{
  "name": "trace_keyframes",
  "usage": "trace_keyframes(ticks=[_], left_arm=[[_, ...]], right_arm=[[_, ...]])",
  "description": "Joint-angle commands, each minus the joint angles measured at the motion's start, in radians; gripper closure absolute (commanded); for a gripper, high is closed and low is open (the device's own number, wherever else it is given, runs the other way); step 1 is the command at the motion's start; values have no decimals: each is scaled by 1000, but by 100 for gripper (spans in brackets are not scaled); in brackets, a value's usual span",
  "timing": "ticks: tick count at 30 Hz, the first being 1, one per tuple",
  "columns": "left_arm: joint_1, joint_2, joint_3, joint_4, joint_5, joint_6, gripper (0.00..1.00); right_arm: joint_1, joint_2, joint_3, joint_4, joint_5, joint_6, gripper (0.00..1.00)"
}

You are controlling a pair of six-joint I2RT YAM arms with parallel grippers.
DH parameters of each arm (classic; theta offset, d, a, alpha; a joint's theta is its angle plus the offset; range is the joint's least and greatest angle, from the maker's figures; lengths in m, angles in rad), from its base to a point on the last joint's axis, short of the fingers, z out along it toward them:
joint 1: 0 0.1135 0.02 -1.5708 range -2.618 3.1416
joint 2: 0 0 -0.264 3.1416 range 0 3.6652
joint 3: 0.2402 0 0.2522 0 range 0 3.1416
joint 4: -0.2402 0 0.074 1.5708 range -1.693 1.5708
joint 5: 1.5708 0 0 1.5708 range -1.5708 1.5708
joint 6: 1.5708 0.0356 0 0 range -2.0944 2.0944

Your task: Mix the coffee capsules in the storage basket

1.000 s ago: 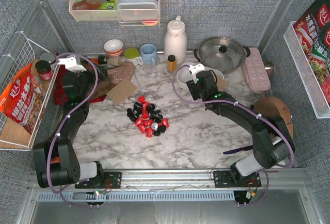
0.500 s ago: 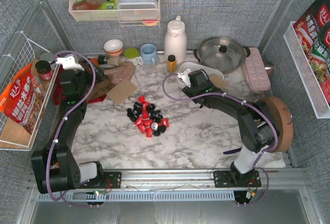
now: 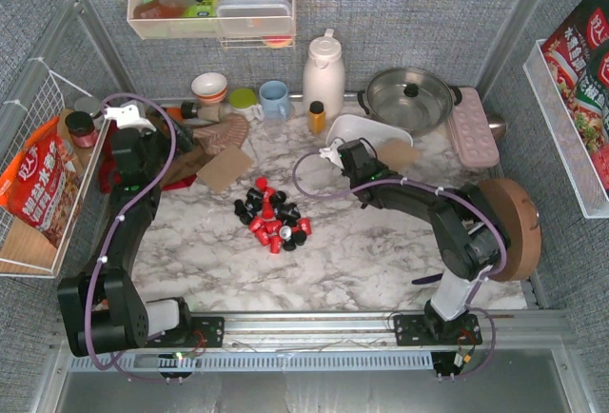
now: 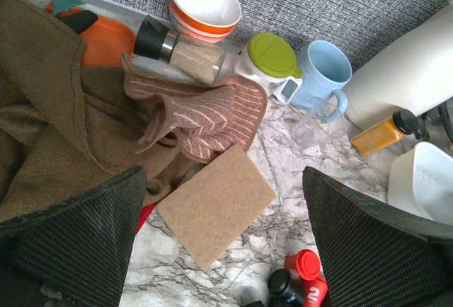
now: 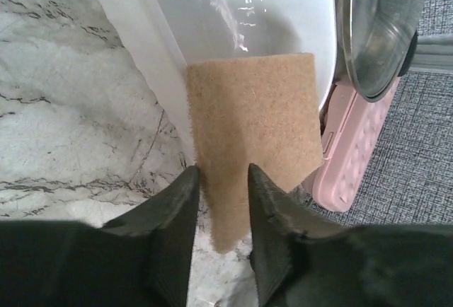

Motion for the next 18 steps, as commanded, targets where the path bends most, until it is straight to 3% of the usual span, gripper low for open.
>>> trace_keyframes(ticks=[1,8,14,18], left_arm=[[2,4,9,14,1,-4,1],[2,7,9,10,-1,-6,1],[2,2,7,15,9,-7,1],[2,-5,-8,63,78,-6,1]], right_arm=[[15,-28,-14,24,62,-18,70],[19,-50,-4,6,86,-36,100],[25,-82,51,-66,140,-39,100],[54,-185,106,-152,151,-15,100]])
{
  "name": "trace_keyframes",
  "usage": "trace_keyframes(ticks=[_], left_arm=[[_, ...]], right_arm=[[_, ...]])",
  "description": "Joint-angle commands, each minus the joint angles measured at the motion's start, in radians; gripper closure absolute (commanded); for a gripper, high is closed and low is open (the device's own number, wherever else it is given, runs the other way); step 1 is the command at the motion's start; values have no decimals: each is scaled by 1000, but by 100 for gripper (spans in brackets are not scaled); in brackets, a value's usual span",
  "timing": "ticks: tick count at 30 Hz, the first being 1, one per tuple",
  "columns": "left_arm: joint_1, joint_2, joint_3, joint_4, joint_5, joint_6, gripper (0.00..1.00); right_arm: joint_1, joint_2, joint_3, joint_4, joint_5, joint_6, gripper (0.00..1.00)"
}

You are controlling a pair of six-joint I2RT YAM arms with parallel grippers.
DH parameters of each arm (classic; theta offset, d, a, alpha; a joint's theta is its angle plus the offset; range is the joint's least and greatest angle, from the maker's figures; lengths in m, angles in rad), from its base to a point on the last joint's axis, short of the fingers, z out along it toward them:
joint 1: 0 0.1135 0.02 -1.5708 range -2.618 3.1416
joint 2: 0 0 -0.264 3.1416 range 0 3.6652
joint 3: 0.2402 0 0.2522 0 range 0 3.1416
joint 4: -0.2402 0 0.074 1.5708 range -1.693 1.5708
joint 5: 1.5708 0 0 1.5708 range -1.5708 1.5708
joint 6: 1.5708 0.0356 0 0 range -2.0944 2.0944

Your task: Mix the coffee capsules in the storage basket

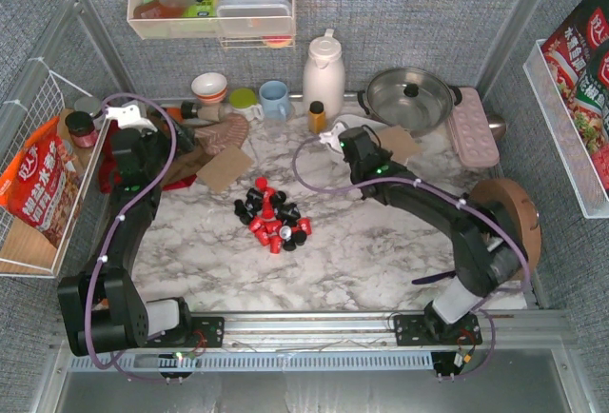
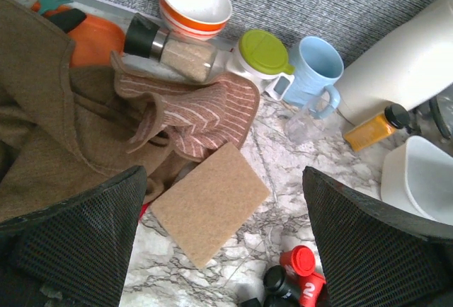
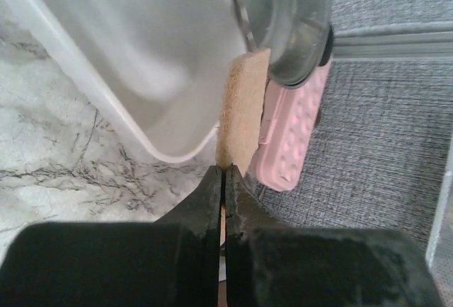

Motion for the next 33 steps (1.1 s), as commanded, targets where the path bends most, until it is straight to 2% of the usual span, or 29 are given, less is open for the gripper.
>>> trace_keyframes(ticks=[1,4,8,11,13,19,24,27,33], left_arm=[[2,-10,-15,80,85,-1,1],[1,-19,-50,156,152,4,1],[-14,-14,-107,328,365,32,1],[-64,-17,-136,406,467,87,1],[-97,-26,-158,438,529,157,1],[-226,-62,-292,668,800,321,1],[-303,-63,-320,666,950,435,2],[-343,-73,-333,649,986,494,5],[-405,-104,-317,438,961,729,23]], right_arm=[[35,-115,68,-105,23,38,100],[63,-235,123,-207,-85,123,100],[73,-369,141,-280,-488,232,100],[80,-437,97,-242,-680,267,100],[80,-473,51,-196,-744,300,100],[82,-563,-151,-13,-956,378,100],[82,-635,-267,101,-1096,311,100],[82,-657,-264,68,-1173,296,100],[82,-661,-236,12,-1300,276,100]])
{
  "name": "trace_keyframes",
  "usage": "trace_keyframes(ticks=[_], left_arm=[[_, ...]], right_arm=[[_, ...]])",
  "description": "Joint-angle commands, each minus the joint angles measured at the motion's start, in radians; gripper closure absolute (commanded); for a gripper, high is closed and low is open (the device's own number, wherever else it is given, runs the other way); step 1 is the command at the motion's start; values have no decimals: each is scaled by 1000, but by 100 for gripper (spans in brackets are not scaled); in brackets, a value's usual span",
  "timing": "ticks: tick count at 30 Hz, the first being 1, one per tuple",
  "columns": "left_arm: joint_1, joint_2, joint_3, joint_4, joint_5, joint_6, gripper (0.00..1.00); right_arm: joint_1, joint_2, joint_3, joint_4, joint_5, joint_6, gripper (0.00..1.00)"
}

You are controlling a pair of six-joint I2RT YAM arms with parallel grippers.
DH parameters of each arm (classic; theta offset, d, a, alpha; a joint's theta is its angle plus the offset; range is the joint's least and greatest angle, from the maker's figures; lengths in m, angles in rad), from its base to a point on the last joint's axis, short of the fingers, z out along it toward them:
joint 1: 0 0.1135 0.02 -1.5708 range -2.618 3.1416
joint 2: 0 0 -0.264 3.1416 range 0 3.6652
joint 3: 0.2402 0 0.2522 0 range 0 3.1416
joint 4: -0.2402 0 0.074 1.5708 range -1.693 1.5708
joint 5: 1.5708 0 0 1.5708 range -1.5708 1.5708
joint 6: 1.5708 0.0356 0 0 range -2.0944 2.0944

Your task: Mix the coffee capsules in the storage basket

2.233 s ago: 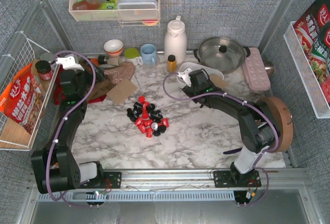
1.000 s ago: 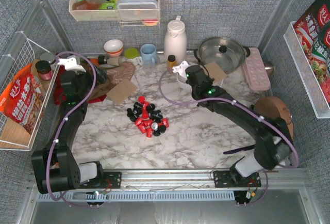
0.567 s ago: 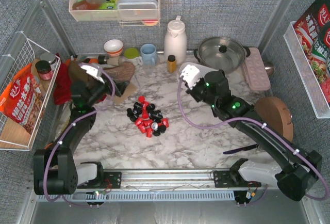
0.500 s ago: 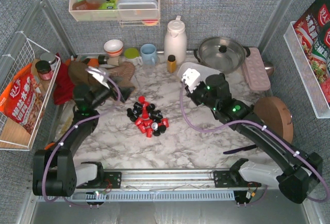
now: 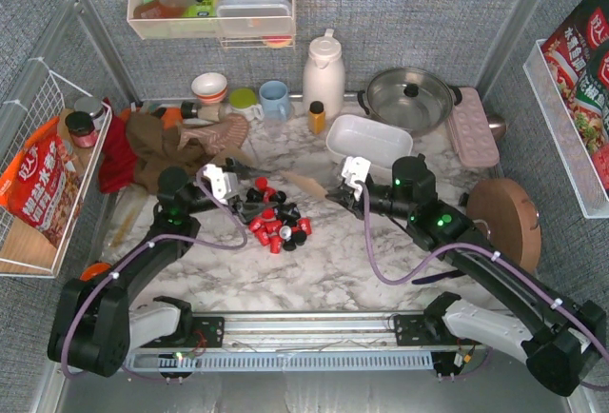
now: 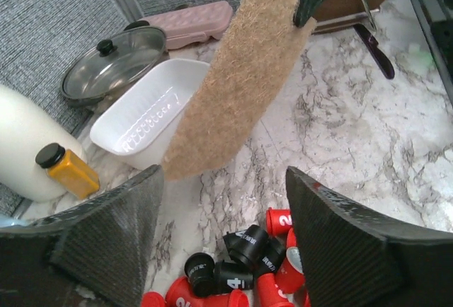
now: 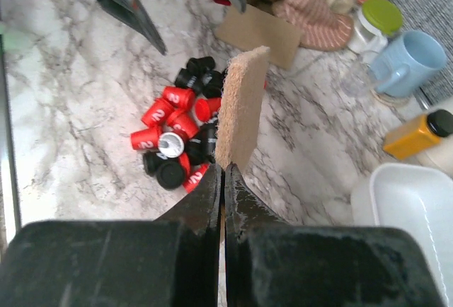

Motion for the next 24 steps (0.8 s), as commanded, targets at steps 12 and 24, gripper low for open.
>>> trace_keyframes(ticks=[12,24], left_arm=[[-93,20,61,-338,-38,331,40],[-110,25,94,-395,-44,382,100]], right_arm=[[3,18,46,-23,-267,-36,100],[4,16,61,-28,-137,-8,91]])
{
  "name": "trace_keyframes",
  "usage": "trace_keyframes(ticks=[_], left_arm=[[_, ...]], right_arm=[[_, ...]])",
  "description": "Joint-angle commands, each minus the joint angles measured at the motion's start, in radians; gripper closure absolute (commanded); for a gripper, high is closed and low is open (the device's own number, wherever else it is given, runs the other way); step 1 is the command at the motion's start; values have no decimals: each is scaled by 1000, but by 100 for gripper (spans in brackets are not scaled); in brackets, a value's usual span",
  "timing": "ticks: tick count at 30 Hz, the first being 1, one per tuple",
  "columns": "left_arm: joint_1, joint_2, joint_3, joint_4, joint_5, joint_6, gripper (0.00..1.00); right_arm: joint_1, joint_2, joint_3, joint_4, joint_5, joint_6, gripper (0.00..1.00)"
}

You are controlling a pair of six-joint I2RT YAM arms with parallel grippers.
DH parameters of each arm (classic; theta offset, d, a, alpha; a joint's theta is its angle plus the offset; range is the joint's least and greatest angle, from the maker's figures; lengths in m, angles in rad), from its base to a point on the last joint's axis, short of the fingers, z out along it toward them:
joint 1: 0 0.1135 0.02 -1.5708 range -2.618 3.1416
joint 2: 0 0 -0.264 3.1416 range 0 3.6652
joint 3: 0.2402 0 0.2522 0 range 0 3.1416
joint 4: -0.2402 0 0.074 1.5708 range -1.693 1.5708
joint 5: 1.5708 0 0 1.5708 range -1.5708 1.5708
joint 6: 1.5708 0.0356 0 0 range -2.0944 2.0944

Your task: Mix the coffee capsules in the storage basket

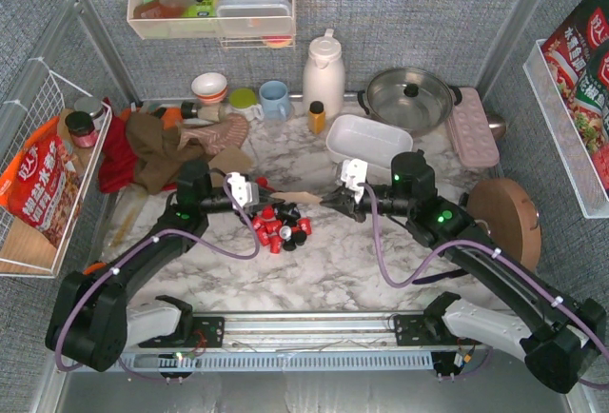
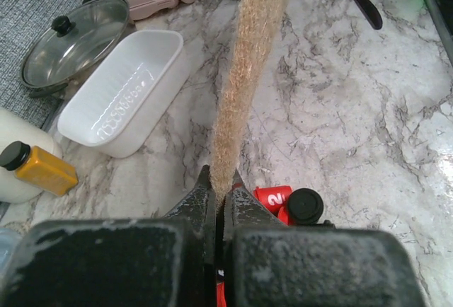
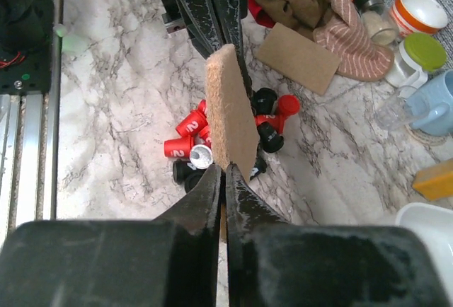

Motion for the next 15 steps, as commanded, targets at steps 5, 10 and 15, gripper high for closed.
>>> trace_keyframes(ticks=[5,10,15], left_arm=[[6,18,16,70,-215,-168,100],[96,134,117,70,-418,-488,100],[261,302,234,-13,-560,-797,100]], right_arm=[[2,-13,24,9,318,75,40],[1,-33,18,5,507,94,25],[1,-40,7,-8,671,109,23]])
